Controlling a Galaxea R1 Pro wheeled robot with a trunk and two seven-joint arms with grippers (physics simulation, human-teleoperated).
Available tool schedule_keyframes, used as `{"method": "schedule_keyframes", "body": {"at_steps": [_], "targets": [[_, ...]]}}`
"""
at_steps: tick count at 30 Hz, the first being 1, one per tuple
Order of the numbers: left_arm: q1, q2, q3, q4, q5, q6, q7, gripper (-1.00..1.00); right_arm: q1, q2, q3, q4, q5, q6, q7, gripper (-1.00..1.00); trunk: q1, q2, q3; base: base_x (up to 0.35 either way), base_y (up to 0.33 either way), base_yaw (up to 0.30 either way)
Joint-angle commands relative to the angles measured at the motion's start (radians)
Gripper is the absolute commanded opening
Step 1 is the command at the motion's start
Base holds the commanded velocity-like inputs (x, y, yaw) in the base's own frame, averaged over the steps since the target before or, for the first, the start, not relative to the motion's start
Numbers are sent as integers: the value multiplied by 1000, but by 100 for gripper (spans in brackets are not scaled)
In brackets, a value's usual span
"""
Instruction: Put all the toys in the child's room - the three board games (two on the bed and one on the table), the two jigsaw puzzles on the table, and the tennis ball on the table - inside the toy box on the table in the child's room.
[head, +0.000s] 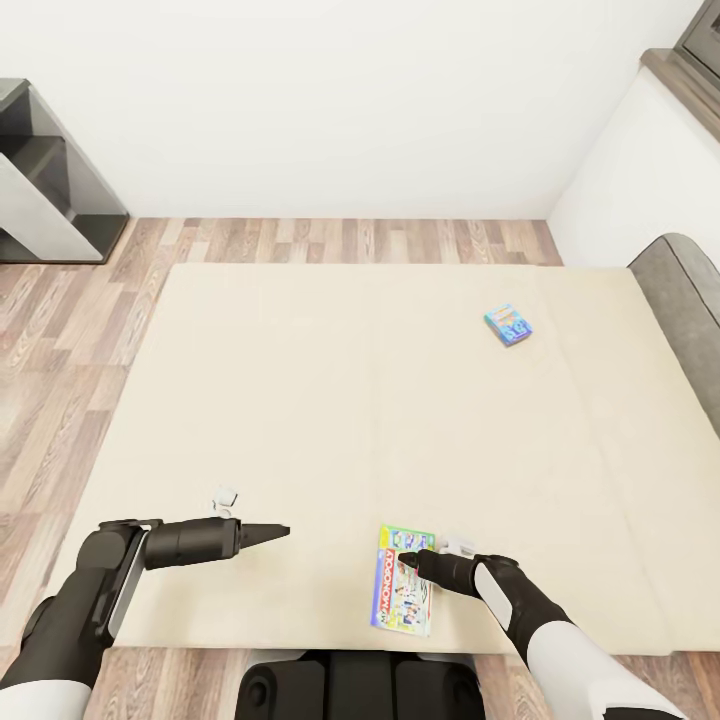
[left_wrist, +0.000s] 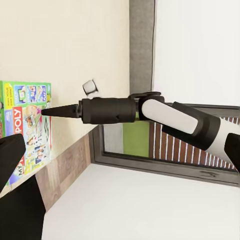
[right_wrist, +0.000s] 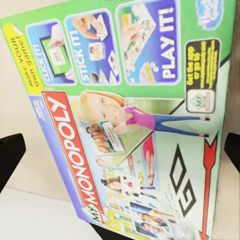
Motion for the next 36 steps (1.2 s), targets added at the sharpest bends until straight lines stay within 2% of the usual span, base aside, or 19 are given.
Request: {"method": "schedule_keyframes", "body": {"at_steps": [1, 21, 36], "targets": [[0, 0, 0, 0, -2, 11, -5, 100, 0, 1, -5, -1, -4, 7, 1, 100, 1, -1, -1, 0, 33, 0], [0, -1, 0, 0, -2, 11, -5, 100, 0, 1, -5, -1, -3, 8, 1, 100, 1, -1, -1, 0, 89, 0], [0, 0, 0, 0, -2, 10, -4, 100, -1, 0, -5, -1, -2, 10, -3, 100, 1, -1, -1, 0, 34, 0]]}}
